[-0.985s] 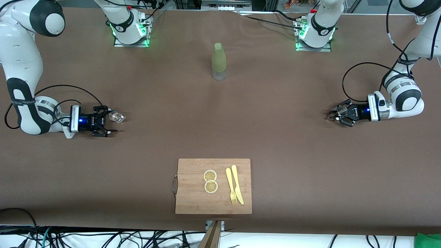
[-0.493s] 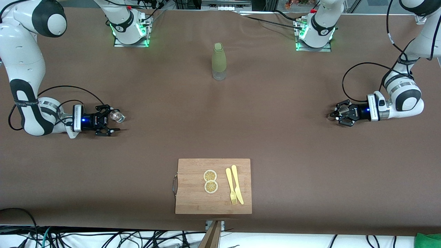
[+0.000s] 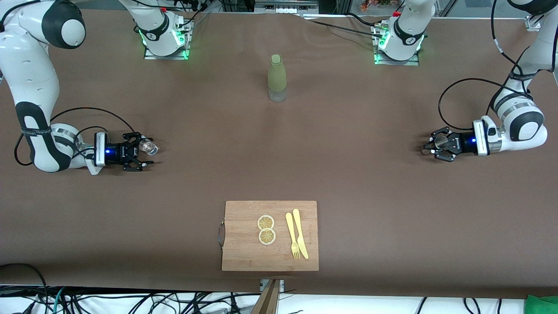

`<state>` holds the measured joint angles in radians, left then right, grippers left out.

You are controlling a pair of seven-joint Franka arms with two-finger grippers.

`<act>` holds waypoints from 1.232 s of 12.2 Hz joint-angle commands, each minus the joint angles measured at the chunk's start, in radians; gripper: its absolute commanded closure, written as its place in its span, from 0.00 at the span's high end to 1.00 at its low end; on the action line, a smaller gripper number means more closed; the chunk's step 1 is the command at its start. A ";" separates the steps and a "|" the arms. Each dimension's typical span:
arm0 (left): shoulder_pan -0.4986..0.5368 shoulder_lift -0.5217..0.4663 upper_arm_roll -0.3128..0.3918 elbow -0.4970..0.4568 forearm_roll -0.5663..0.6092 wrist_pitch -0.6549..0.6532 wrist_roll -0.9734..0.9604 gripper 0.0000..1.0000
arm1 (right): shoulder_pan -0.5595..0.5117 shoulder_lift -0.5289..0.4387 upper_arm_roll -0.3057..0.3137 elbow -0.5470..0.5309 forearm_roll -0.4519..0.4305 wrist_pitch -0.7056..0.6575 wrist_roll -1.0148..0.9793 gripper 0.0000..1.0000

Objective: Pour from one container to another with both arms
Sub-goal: 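Close the right gripper on the glass while the left gripper grasps the jigger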

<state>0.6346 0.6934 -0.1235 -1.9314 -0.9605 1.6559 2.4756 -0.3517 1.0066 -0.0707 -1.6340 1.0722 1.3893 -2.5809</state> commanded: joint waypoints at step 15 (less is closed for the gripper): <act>-0.061 -0.051 -0.105 -0.046 -0.096 -0.018 -0.050 0.00 | 0.037 -0.002 -0.006 0.039 -0.047 -0.016 0.008 0.38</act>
<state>0.5913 0.6650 -0.2329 -1.9553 -1.0205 1.6420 2.4301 -0.3269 1.0065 -0.0709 -1.6216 1.0393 1.3879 -2.5809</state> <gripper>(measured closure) 0.907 0.617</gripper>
